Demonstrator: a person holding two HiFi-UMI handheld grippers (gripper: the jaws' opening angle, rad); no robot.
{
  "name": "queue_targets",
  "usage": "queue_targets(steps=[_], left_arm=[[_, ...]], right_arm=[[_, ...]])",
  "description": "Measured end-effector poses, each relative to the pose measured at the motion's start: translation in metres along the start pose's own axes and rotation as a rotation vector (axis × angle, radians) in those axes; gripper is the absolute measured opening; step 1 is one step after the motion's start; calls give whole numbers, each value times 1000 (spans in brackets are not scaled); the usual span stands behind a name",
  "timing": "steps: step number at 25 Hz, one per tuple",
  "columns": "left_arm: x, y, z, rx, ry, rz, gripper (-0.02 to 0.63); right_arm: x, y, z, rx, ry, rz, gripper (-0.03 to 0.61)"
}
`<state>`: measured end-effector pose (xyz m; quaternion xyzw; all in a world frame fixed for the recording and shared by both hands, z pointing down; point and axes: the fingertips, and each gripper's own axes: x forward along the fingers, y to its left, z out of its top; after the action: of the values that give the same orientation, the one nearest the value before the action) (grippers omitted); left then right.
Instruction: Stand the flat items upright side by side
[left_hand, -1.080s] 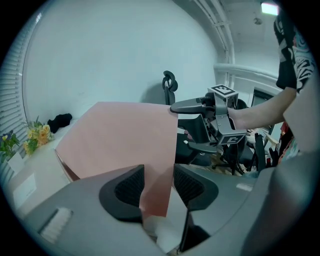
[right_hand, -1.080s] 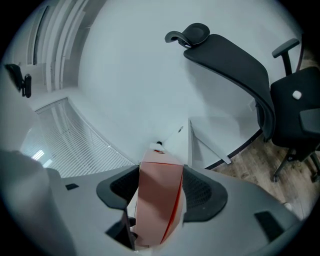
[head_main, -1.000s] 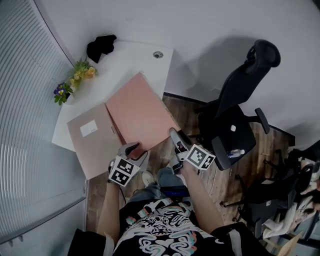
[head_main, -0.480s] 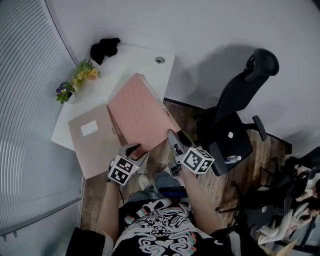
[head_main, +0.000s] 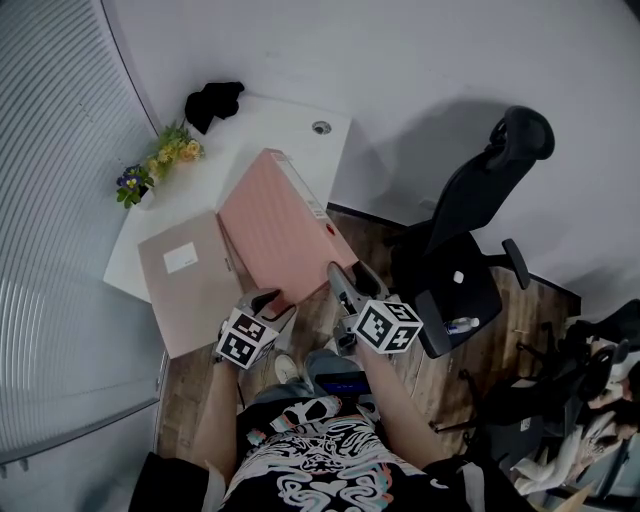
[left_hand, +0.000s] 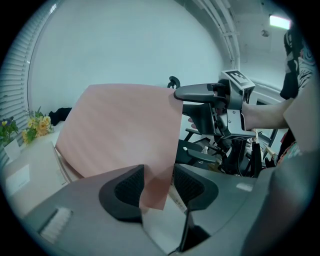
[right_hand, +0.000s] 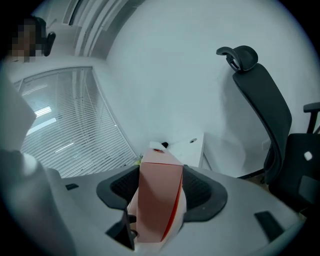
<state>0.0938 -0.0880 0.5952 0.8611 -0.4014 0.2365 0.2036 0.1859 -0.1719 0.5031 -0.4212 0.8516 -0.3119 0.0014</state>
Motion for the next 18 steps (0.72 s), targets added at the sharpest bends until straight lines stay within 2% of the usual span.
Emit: queue_targets(steps=[18], left_arm=[[-2, 0, 4, -20, -11, 21, 187]], right_arm=[[-3, 29, 3, -164, 24, -27, 268]])
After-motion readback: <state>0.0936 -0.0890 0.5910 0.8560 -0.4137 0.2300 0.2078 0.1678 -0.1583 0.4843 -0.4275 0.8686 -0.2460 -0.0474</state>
